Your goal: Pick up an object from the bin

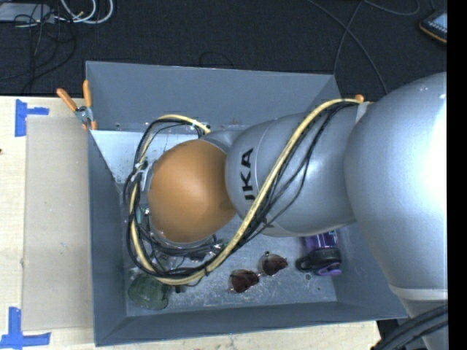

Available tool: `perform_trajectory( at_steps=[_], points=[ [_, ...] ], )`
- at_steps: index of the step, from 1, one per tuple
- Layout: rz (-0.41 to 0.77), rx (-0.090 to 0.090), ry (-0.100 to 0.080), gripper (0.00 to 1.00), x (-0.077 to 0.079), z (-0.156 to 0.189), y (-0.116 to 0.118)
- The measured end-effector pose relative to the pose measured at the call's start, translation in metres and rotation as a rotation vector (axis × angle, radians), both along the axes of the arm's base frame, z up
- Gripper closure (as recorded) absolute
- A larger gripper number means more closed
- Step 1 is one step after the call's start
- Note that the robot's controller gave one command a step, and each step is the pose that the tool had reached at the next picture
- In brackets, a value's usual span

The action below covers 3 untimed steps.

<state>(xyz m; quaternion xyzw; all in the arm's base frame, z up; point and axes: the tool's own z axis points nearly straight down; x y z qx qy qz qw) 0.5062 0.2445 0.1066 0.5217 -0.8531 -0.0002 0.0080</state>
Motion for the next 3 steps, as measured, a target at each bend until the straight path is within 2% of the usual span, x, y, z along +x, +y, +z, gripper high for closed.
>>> perform_trajectory(
  at_steps=[1,3],
  points=[
    [-0.002,0.004,-0.009,1.00,0.003,0.030,0.001],
    [-0.008,0.003,-0.005,1.00,0.001,0.059,0.002]
  ],
)
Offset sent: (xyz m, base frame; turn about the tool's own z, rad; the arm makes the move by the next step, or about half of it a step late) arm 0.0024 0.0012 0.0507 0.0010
